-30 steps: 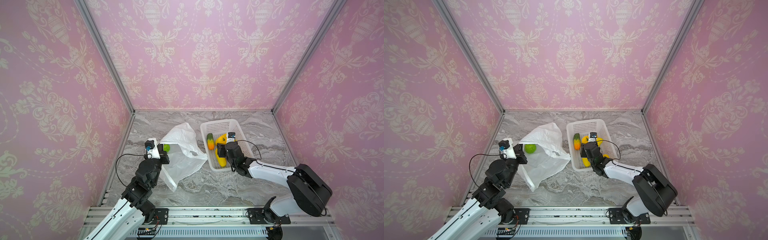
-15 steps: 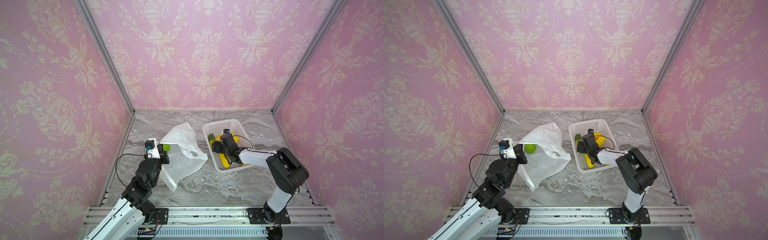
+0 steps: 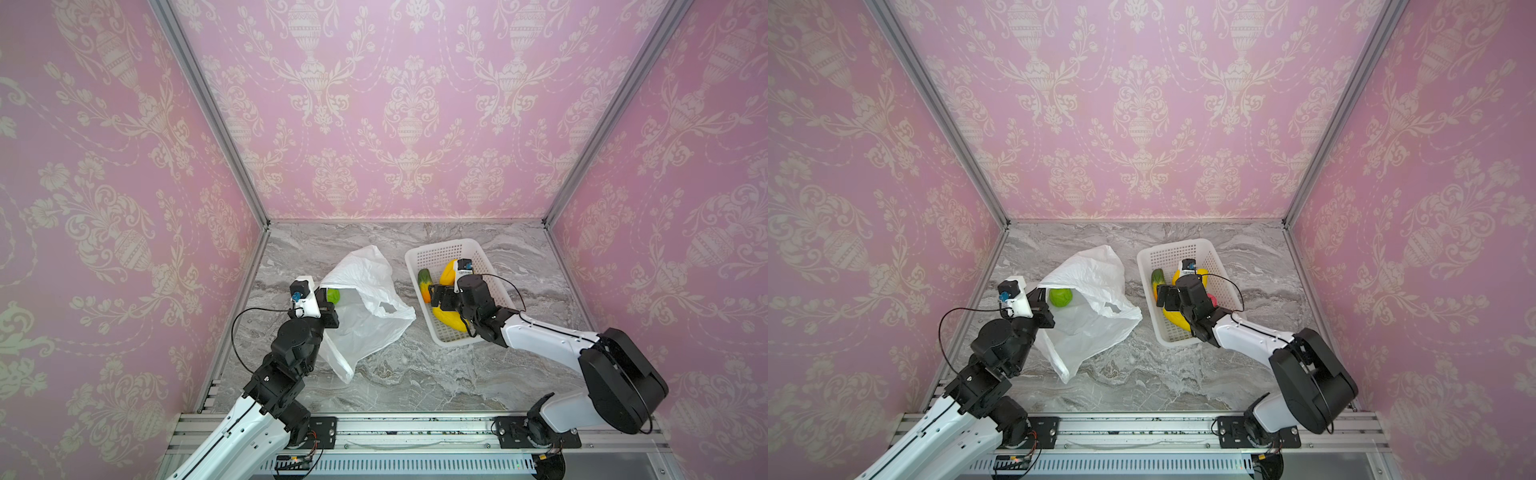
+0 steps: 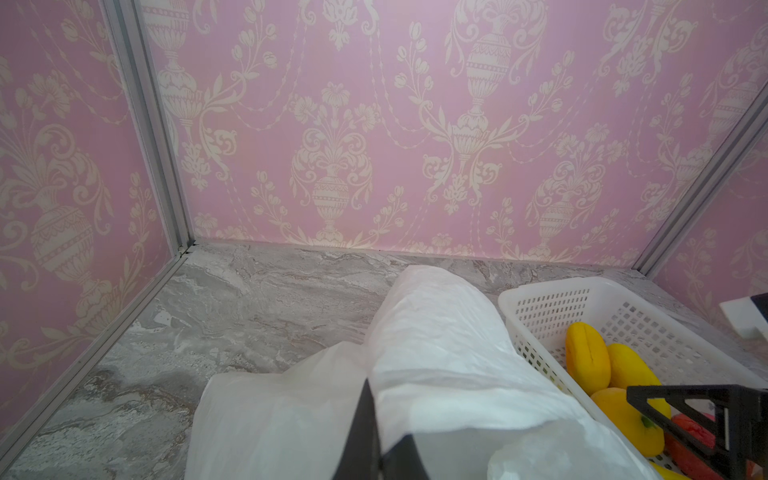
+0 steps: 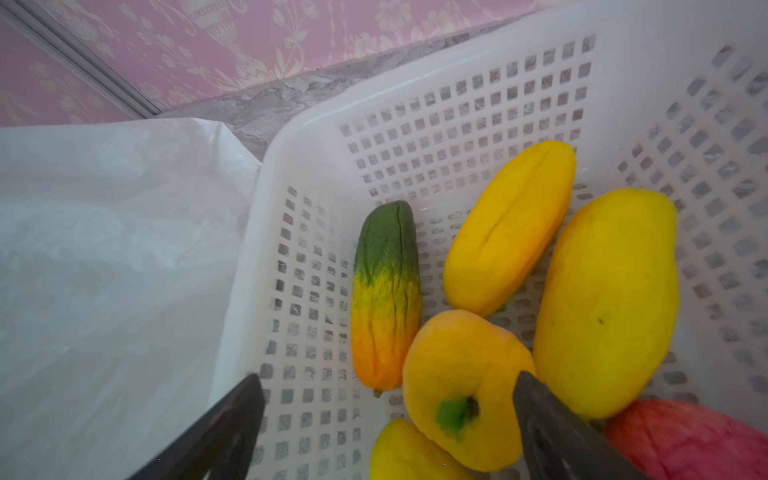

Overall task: Untie the knot of the plastic bag and take out the fruit
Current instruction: 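Open the right gripper to release the yellow pepper into the basket, then move the right gripper into the bag and close on the green fruit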

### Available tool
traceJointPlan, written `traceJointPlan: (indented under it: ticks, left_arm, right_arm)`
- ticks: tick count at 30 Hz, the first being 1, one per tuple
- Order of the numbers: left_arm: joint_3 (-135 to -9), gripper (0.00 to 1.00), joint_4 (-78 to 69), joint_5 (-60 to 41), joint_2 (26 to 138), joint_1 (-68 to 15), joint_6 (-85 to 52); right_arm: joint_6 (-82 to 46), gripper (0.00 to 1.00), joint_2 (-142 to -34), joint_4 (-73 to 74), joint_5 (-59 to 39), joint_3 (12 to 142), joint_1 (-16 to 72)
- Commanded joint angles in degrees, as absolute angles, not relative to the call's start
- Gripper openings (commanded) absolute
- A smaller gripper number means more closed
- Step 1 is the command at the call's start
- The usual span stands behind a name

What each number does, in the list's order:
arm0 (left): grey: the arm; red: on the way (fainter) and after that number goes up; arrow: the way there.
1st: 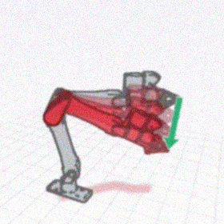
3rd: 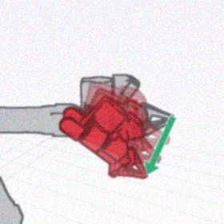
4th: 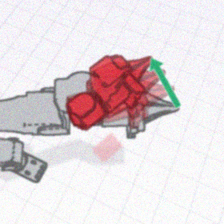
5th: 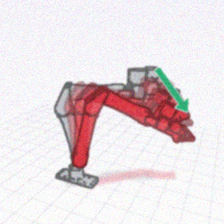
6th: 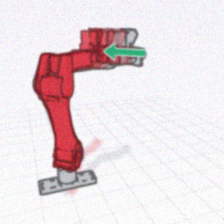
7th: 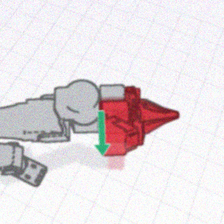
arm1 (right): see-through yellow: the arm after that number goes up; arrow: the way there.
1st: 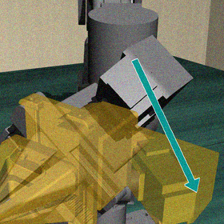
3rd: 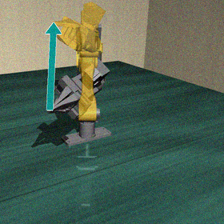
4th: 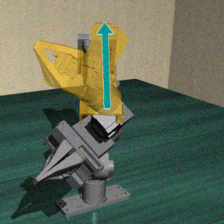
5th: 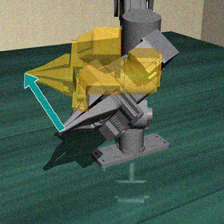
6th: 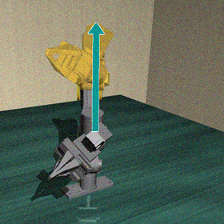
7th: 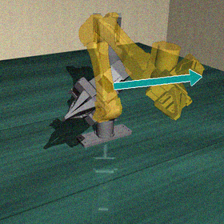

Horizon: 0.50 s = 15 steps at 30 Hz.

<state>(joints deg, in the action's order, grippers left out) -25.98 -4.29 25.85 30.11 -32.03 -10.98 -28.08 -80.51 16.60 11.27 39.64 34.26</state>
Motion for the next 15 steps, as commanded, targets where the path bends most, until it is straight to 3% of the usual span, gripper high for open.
traceJointPlan:
  ticks: [1,8,15]
  left_arm:
    - [-27.29,0.00,-4.92,24.64,30.37,-31.62,-9.41]
    - [-27.60,0.00,-4.62,23.95,30.81,-31.59,-9.66]
    - [-27.87,0.00,-4.18,23.29,30.92,-31.64,-9.80]
  right_arm:
    - [-22.08,0.88,-74.23,20.06,15.09,36.38,38.90]
    - [-7.08,0.66,-65.78,30.23,15.94,31.27,55.56]
    - [2.29,0.56,-72.28,34.91,11.26,33.56,65.64]
